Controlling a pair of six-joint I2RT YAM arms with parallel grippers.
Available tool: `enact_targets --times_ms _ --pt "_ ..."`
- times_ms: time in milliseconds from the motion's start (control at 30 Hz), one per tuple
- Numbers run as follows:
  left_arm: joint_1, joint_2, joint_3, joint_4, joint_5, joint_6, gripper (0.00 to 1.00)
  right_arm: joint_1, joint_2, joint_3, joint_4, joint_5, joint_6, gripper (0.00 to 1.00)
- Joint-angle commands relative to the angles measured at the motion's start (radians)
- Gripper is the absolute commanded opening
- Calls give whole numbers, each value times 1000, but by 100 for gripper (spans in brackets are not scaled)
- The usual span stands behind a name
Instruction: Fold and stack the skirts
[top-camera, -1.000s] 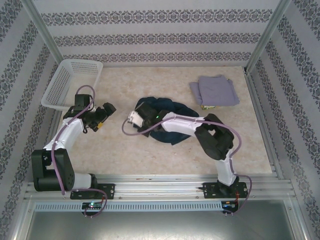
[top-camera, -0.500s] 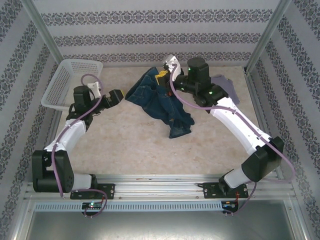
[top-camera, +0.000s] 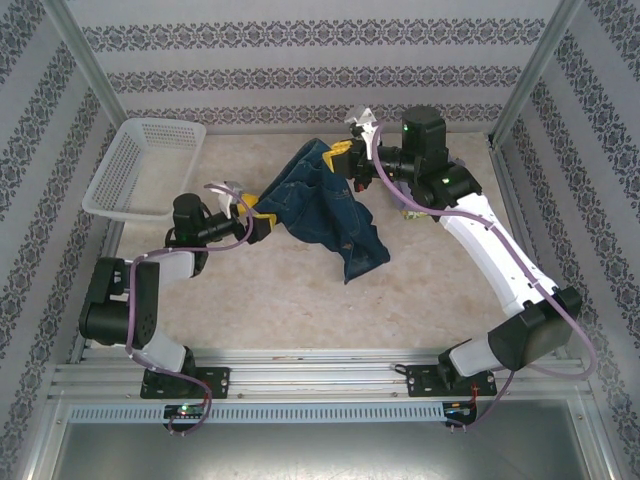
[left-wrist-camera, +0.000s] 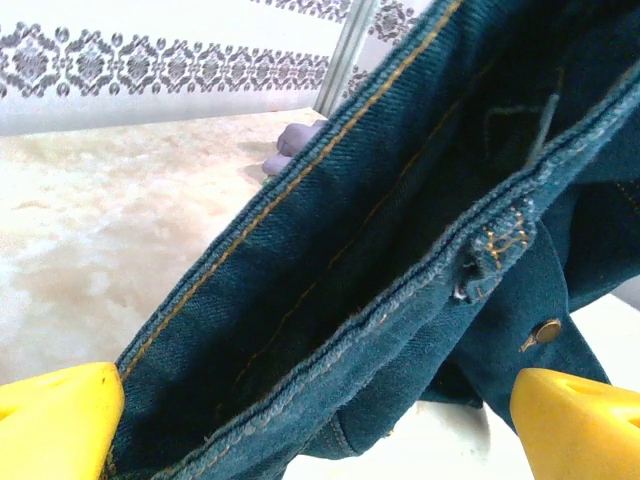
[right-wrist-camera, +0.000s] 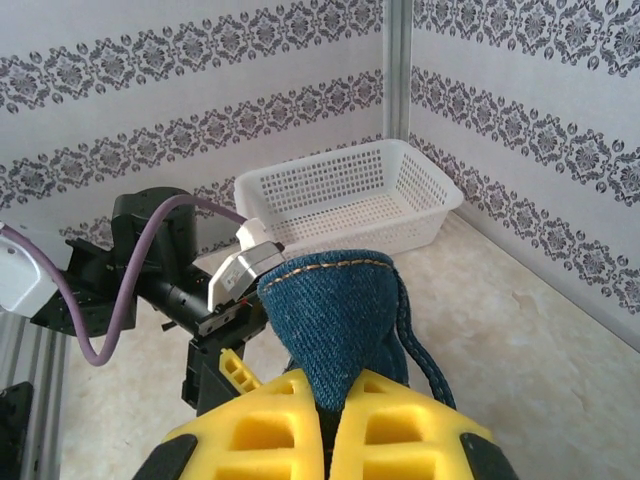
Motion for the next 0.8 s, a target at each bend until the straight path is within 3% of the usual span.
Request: enact_targets --times_ms 0,67,233,367,467,533,600,633,767 --pt "-5 -47 -24 11 64 128 99 -11 -31 -4 76 -42 5 0" --pt "-8 -58 -26 -86 60 193 96 -10 -30 -8 80 -50 8 0" --pt "-19 -4 14 -54 3 199 85 -14 -29 -21 111 -84 22 0" --pt "-88 67 93 -44 4 227 63 -12 -23 -25 132 -83 41 0" --pt "-99 99 84 105 20 139 37 -14 -31 -47 155 -62 52 0" --pt "-104 122 79 211 52 61 26 -15 -33 -57 164 -60 59 0" --pt "-116 144 93 228 89 34 15 -15 -33 -63 170 -55 62 0" --pt "-118 146 92 212 93 49 4 -17 -36 -66 169 -51 60 0" --pt "-72 101 45 265 72 29 0 -36 -56 -77 159 20 61 0"
